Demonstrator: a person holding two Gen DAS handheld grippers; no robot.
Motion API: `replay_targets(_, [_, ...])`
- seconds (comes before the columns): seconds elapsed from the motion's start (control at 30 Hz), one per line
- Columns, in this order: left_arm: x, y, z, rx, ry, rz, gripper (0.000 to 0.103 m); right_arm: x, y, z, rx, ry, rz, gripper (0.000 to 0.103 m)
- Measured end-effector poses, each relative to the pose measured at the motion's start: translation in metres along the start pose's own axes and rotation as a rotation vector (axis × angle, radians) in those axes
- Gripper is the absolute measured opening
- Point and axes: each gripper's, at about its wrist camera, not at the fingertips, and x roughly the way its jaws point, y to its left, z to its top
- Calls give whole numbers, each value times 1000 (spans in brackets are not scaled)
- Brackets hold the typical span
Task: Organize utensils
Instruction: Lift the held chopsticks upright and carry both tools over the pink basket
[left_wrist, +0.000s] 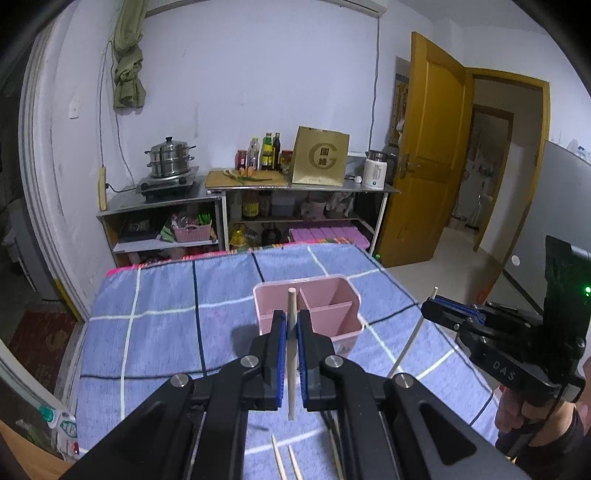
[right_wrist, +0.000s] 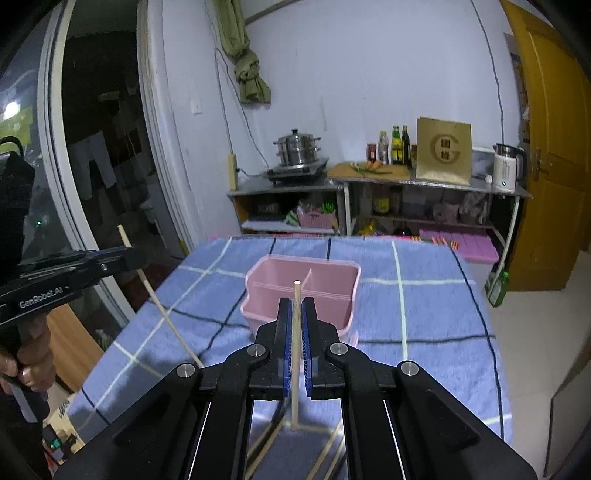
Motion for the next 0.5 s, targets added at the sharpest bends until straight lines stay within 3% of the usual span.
replay_targets(0.3, [19,8,51,-32,-43,-5,6,1,2,45,-3,-107,26,5])
replay_targets(0.5, [49,17,65,-45,-36,0,6,19,-5,63,22,-150,35,5])
